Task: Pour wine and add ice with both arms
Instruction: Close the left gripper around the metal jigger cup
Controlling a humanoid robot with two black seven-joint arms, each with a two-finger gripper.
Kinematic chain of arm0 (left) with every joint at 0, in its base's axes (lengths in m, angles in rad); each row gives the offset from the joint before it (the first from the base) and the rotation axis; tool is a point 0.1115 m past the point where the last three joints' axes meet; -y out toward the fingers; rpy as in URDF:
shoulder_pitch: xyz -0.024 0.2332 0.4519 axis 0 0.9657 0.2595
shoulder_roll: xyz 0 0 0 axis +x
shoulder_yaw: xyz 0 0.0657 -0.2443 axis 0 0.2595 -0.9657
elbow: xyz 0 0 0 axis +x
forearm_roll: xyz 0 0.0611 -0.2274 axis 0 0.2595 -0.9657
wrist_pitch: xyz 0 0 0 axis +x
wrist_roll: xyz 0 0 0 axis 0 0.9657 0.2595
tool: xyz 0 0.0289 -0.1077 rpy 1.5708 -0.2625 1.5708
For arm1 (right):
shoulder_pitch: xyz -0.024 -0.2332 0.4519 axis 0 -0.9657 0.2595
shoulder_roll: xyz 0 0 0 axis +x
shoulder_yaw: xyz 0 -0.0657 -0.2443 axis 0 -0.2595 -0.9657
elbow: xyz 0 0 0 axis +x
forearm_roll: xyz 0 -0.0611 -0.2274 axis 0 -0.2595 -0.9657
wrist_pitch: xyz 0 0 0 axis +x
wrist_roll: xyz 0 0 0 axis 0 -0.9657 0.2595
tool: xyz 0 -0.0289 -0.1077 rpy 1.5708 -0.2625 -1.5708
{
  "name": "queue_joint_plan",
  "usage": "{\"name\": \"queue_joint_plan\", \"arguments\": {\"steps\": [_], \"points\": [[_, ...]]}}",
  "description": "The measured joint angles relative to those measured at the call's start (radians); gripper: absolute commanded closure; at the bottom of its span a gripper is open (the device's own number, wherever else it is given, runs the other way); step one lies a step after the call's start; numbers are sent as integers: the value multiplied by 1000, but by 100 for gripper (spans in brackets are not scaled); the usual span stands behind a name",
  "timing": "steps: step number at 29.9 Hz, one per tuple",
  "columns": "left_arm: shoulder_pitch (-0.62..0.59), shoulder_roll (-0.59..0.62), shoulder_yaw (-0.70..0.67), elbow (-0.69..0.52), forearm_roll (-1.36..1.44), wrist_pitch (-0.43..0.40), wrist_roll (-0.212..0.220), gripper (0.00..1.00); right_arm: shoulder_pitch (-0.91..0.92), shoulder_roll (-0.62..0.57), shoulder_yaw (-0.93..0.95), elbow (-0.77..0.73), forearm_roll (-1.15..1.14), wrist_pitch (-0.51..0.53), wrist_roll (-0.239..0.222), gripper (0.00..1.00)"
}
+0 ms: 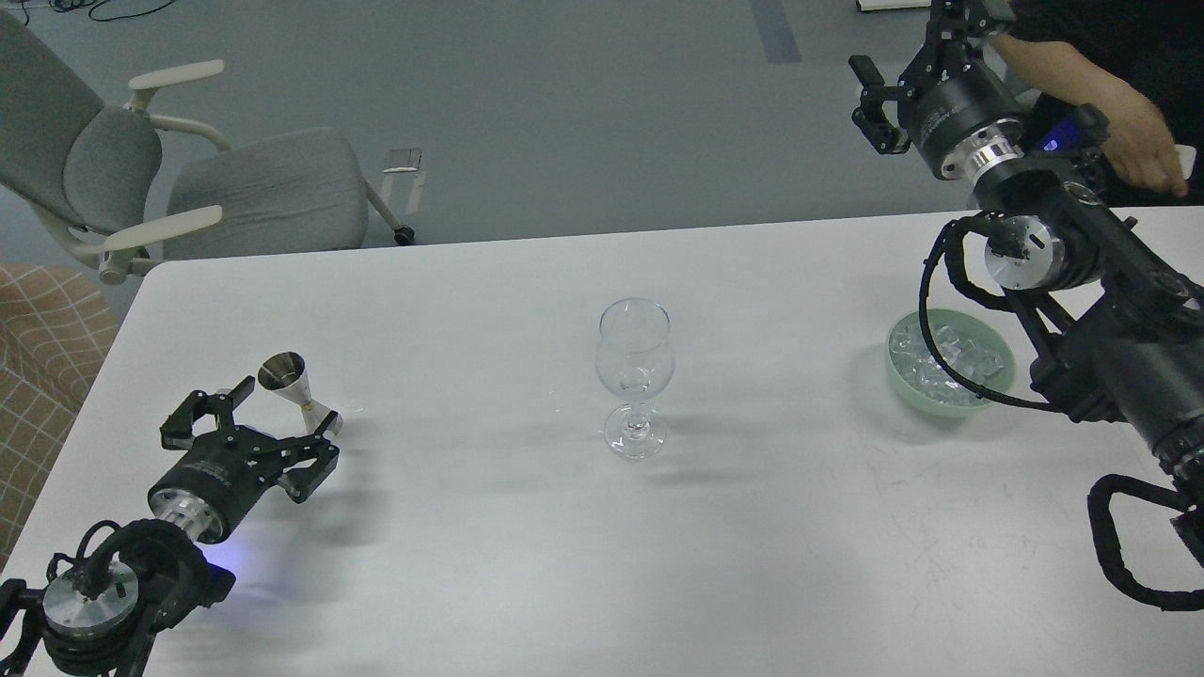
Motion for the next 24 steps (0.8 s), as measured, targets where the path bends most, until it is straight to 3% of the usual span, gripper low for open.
{"name": "queue_joint_plan", "arguments": {"steps": [10,13,14,24], "points": [[-48,-9,25,44,13,2,6,8,-2,-5,0,2,0,0,0,0],[-63,-9,29,61,13,4,6,20,-3,-6,0,7,-1,0,1,0],[-68,-9,29,69,13,4,6,29,-4,-6,0,8,-2,0,1,0],[-111,-9,49,126,14,7,6,41,-5,-8,0,9,-5,0,1,0]]}}
